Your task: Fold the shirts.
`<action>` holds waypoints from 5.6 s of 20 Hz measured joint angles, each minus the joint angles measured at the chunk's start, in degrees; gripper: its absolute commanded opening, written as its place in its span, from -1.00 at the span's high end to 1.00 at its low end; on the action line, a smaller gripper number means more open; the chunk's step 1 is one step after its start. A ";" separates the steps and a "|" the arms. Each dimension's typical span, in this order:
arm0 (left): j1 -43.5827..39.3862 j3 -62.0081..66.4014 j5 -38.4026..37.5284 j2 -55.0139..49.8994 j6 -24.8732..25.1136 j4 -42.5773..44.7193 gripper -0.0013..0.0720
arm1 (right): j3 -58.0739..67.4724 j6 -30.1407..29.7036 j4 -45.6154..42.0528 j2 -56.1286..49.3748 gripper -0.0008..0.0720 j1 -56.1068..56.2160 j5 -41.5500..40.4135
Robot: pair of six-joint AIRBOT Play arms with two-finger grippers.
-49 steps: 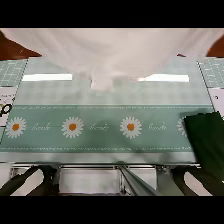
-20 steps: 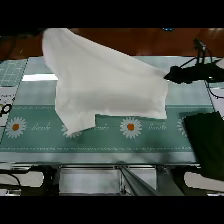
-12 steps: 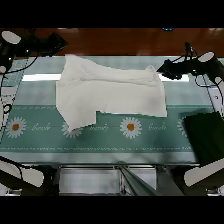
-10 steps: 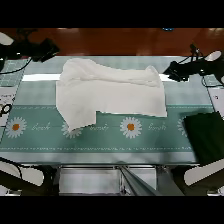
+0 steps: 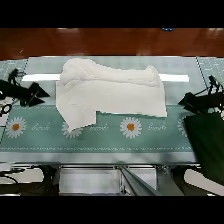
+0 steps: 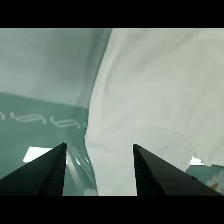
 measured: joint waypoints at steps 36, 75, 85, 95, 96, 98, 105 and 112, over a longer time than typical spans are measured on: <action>-5.92 -7.61 7.69 -1.60 -9.27 -7.61 0.91 | -12.02 -4.61 8.48 9.53 -0.17 -0.52 -1.95; -4.94 33.68 3.52 26.47 -3.32 -10.19 0.91 | 62.64 0.85 1.57 6.75 0.91 15.08 15.72; 0.46 36.70 6.23 56.57 -4.46 5.09 0.91 | 69.16 3.52 -9.77 27.52 0.91 15.19 23.85; -10.54 21.97 -1.36 60.04 -13.38 24.28 0.92 | 48.68 5.86 -5.49 33.05 0.91 15.19 29.73; -10.71 19.12 -0.42 58.14 -13.57 23.52 0.92 | 44.54 5.31 -4.94 32.39 0.91 15.19 28.68; -10.97 14.71 2.08 52.68 -13.79 22.10 0.92 | 37.92 3.45 -3.19 29.33 0.91 15.19 26.67; -11.21 11.02 16.22 24.04 -11.91 12.09 0.91 | 32.41 -2.91 2.25 3.74 0.91 15.19 13.07; -12.09 26.10 19.71 -5.86 -13.25 8.44 0.91 | 49.75 -2.08 5.66 -25.66 0.91 15.26 5.68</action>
